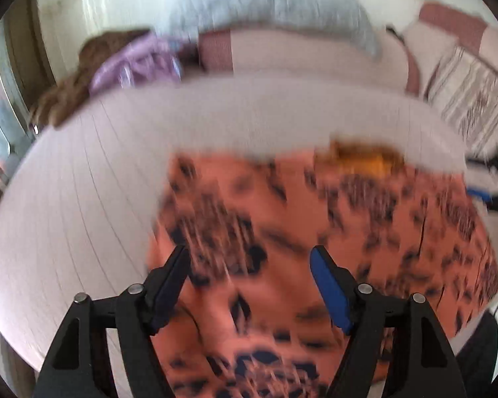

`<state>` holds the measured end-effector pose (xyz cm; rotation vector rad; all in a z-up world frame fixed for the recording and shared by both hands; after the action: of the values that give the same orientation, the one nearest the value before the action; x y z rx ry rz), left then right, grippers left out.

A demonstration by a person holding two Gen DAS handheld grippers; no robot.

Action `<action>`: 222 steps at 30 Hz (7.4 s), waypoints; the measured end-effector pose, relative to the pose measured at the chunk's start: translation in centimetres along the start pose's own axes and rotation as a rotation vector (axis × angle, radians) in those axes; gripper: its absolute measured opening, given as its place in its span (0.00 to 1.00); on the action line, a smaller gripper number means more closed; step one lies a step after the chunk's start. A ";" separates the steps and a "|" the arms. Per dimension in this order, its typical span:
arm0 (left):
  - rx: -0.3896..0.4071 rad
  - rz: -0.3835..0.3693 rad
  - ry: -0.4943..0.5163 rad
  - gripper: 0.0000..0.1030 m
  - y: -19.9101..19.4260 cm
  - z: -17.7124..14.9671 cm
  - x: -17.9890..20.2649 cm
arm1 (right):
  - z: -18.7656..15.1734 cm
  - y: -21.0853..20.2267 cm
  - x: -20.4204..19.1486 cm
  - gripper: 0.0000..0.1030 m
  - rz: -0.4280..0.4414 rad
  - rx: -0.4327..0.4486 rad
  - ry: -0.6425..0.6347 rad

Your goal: Fold small clothes

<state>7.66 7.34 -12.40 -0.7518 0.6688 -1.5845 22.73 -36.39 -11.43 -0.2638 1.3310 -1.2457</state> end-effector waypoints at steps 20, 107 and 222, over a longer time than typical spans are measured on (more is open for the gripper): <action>0.026 0.107 -0.140 0.79 -1.5 0.1 -4.7 | -16.5 -10.8 0.2 0.81 0.102 0.019 -0.010; -0.112 -0.058 0.068 0.80 1.6 -8.2 8.9 | -11.0 -7.2 -5.8 0.73 0.042 -0.007 -0.280; -0.086 0.048 0.010 0.65 0.2 -3.7 8.8 | -15.5 -7.9 6.5 0.84 0.114 0.049 0.251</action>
<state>4.07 -1.41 -14.00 -0.7859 0.7613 -1.5249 4.37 -37.14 -13.98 0.0041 1.5057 -1.2423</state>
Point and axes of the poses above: each gripper's, at about its wrist camera, not at the fingertips, and y roughly the way its jaws point, x to its right, z to its top, the point moved 3 cm from there along y, roughly the way its jaws point, and after that the axes turned 7 degrees about -z, right-handed, at the moved point
